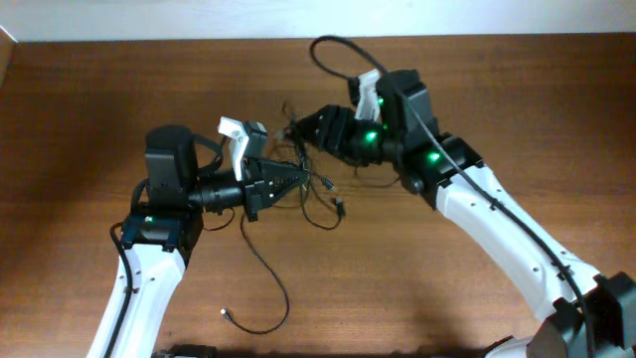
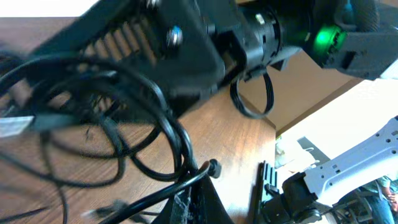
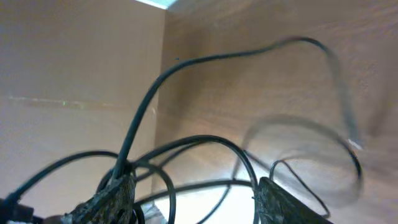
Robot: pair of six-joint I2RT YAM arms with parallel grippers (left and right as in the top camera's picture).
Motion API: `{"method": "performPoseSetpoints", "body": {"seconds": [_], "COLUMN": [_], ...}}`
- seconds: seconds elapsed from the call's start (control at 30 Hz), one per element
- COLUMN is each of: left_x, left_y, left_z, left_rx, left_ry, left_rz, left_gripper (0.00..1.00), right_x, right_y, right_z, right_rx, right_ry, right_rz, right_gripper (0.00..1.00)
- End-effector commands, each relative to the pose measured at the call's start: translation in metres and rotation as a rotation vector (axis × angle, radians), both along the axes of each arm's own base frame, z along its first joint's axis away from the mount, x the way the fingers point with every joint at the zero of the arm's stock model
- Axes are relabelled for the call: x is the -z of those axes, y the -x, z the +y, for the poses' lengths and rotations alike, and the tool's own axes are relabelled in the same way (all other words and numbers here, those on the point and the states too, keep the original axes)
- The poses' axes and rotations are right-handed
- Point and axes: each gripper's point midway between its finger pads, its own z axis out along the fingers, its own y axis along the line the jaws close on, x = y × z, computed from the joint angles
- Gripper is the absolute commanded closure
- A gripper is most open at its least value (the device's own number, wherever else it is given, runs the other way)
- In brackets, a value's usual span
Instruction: Untangle cables
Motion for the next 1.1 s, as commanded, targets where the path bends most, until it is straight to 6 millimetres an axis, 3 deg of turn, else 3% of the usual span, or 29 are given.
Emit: {"method": "performPoseSetpoints", "body": {"seconds": [0.0, 0.03, 0.07, 0.17, 0.23, 0.37, 0.43, 0.5, 0.6, 0.73, 0.77, 0.87, 0.97, 1.07], "left_x": [-0.014, -0.02, -0.027, -0.042, -0.041, -0.039, -0.026, 0.015, 0.065, 0.111, 0.13, 0.181, 0.183, 0.164], "left_y": [0.002, 0.005, 0.008, 0.011, 0.003, -0.01, -0.014, -0.029, -0.036, -0.036, -0.038, -0.046, -0.043, -0.038], "left_z": [0.0, 0.001, 0.002, 0.016, 0.033, 0.059, 0.056, 0.049, 0.023, -0.015, -0.023, -0.021, -0.034, -0.043], "left_rx": [0.038, 0.063, 0.093, 0.132, 0.076, -0.018, -0.046, -0.153, -0.162, -0.113, -0.135, -0.322, -0.322, -0.265], "left_ry": [0.023, 0.043, 0.065, 0.109, 0.107, 0.098, 0.089, 0.0, -0.11, -0.197, -0.237, -0.357, -0.336, -0.283], "left_rz": [-0.064, -0.089, -0.123, -0.196, -0.188, -0.181, -0.102, 0.048, 0.154, 0.248, 0.303, 0.512, 0.557, 0.536], "left_gripper": [1.0, 1.0, 1.0, 1.0, 1.0, 1.0, 1.0, 1.0, 1.0, 1.0, 1.0, 1.0, 1.0, 1.0], "right_x": [0.046, 0.062, 0.083, 0.124, 0.146, 0.154, 0.146, 0.127, 0.089, 0.027, 0.013, -0.012, -0.018, -0.017], "right_y": [0.01, 0.01, 0.011, 0.002, -0.009, -0.011, -0.007, 0.001, 0.016, 0.046, 0.056, 0.091, 0.129, 0.146], "right_z": [0.012, 0.011, 0.01, -0.013, -0.058, -0.148, -0.18, -0.202, -0.215, -0.222, -0.224, -0.231, -0.238, -0.242], "right_rx": [-0.018, -0.03, -0.047, -0.044, 0.066, 0.261, 0.299, 0.337, 0.372, 0.417, 0.426, 0.438, 0.43, 0.423], "right_ry": [0.102, 0.136, 0.179, 0.314, 0.485, 0.695, 0.709, 0.689, 0.667, 0.614, 0.6, 0.583, 0.593, 0.604], "right_rz": [0.082, 0.102, 0.13, 0.136, 0.164, 0.267, 0.304, 0.321, 0.268, 0.139, 0.109, 0.071, 0.094, 0.117], "right_gripper": [0.77, 0.9, 0.96, 0.96, 0.96, 0.96, 0.96, 0.96, 0.96, 0.96, 0.96, 0.89, 0.83, 0.57]}}
